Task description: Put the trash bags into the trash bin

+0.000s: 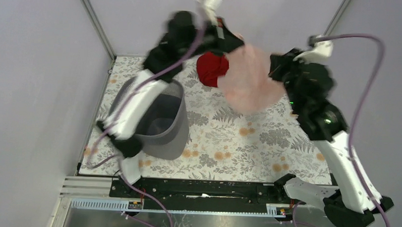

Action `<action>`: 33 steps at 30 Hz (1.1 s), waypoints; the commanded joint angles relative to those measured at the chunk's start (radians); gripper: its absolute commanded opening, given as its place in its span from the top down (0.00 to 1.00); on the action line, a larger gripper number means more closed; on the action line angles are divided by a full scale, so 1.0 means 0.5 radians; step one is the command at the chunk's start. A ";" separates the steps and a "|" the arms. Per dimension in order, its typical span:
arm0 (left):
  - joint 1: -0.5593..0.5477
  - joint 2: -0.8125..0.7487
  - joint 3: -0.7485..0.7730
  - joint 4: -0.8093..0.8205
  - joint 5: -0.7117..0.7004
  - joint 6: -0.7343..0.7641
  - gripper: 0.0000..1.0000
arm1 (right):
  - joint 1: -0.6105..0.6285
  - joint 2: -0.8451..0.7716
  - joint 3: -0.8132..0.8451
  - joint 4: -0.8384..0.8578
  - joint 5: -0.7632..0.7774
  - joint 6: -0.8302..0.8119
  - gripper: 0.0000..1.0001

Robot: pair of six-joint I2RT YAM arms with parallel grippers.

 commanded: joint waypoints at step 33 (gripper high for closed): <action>-0.104 -1.557 -2.373 0.909 -0.187 -0.040 1.00 | -0.001 -1.127 -1.207 -0.100 -0.629 0.326 1.00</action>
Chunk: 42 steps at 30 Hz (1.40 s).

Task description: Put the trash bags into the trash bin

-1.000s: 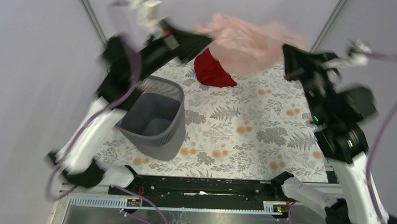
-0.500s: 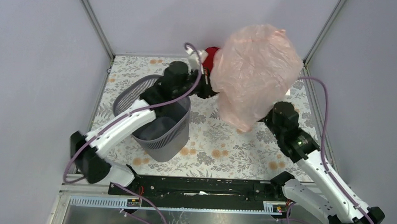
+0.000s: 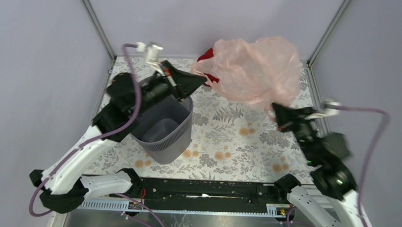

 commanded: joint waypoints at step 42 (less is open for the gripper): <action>0.089 0.062 0.090 -0.901 0.009 0.041 1.00 | -0.001 -0.012 0.354 -0.824 0.078 -0.086 1.00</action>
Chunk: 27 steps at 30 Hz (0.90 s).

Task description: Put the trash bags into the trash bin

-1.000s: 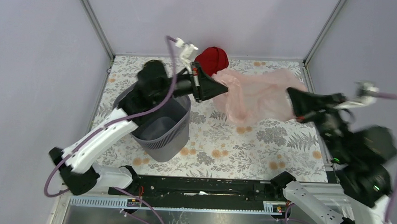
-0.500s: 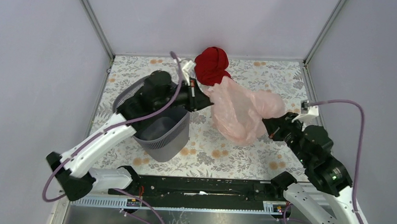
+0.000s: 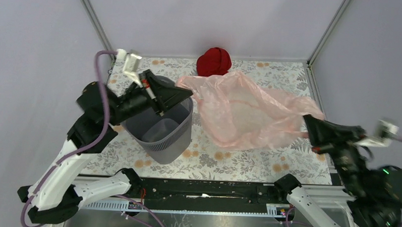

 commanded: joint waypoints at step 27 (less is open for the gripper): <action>0.014 0.180 0.308 -0.947 -0.558 0.310 0.38 | -0.001 0.211 0.193 -0.137 0.189 -0.183 1.00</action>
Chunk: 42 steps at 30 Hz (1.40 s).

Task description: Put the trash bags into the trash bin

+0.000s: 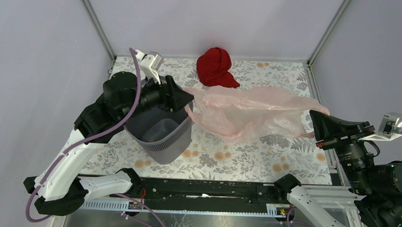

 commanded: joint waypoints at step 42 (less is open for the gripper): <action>-0.430 0.951 0.462 -0.113 -1.218 -0.054 1.00 | -0.001 -0.042 0.028 0.088 0.097 -0.129 1.00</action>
